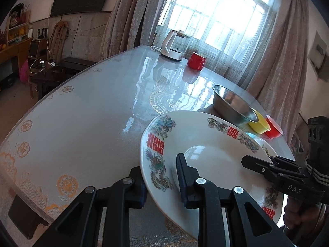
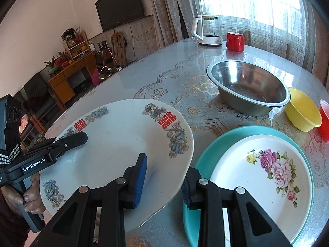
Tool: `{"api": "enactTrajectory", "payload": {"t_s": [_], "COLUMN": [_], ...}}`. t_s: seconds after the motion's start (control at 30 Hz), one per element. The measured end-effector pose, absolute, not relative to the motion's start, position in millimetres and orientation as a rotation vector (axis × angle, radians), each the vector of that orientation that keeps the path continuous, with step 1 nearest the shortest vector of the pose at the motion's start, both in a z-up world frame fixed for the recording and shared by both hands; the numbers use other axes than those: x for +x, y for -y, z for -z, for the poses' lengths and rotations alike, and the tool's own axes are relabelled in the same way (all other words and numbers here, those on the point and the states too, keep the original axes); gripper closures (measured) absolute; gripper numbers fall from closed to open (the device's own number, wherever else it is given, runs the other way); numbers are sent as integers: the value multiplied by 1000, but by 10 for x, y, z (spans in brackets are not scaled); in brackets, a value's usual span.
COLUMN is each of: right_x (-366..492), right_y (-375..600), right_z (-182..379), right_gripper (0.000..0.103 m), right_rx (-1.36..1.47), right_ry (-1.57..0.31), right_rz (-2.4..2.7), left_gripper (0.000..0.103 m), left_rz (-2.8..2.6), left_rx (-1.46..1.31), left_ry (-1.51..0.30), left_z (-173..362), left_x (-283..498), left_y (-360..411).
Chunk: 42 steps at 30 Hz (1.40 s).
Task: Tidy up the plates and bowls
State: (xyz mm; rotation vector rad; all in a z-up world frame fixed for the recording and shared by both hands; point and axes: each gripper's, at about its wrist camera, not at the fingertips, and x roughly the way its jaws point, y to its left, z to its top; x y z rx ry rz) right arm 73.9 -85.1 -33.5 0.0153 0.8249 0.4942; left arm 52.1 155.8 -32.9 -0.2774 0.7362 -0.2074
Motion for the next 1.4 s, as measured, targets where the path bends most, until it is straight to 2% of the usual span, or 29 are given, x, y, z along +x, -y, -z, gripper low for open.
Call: {"api": "enactTrajectory", "payload": {"t_s": [0.47, 0.93, 1.4], "right_x": [511, 357, 340], "right_y": [1512, 2328, 2565], "right_z": [104, 151, 362], "right_gripper": [72, 72, 72], "right_rx": [95, 170, 193], "right_ry": [-742, -730, -750], "right_rz": [-383, -192, -125], "left_gripper": [79, 78, 78], "left_rz": [367, 509, 521], "left_rx": [-210, -156, -105], "left_ry": [-695, -754, -787], "left_z": [23, 74, 252], "left_x": [645, 886, 966], "left_y": [-856, 53, 306]}}
